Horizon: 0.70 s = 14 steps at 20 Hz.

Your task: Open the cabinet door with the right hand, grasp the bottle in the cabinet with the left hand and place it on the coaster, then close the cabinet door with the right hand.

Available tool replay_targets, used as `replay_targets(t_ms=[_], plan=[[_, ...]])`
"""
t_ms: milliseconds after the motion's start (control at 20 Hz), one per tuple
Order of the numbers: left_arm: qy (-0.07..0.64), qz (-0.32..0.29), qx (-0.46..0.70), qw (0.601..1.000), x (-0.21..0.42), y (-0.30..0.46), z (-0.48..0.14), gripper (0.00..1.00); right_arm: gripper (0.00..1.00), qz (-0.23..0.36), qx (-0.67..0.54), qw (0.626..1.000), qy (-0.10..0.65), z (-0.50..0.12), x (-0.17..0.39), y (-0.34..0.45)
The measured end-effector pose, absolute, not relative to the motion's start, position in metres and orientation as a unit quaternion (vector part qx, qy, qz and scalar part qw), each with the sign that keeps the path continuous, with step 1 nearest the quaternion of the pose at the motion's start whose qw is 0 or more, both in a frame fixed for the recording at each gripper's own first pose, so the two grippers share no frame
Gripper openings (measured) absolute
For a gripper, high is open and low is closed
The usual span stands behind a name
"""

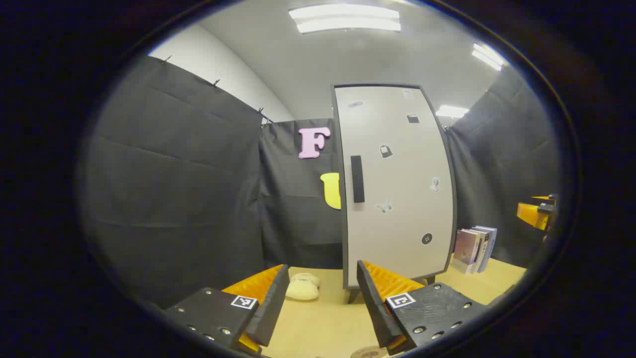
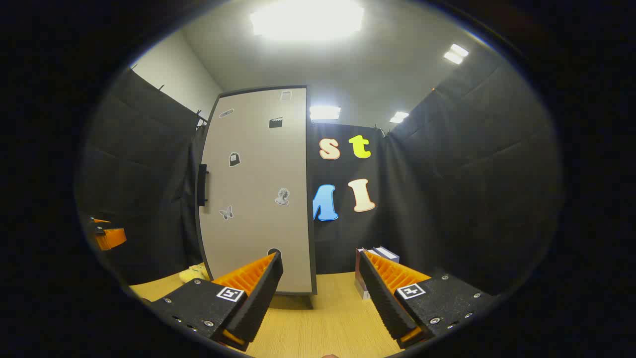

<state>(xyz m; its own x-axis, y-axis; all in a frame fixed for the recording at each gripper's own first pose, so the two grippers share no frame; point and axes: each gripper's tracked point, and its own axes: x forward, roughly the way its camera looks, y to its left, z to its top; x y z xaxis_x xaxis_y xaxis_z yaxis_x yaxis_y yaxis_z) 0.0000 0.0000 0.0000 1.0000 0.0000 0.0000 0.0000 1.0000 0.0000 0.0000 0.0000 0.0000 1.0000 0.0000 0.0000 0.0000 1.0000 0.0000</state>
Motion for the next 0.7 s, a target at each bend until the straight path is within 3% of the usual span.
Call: replay_targets(t_ms=[100,150,700], plan=[[0.002,0.003,-0.003,1.0,0.0003,0.0018,-0.0019,0.84,0.95,0.002,-0.001,1.0,0.003,-0.0027,-0.0004,0.0032],[0.001,0.004,-0.004,1.0,0.0,0.0021,-0.0014,0.78,0.95,0.002,-0.001,1.0,0.004,-0.004,0.0007,0.0028],[-0.005,0.006,-0.002,1.0,0.0038,0.004,0.0031,0.78,0.95,-0.004,0.006,1.0,0.007,-0.0032,0.0063,0.0003]])
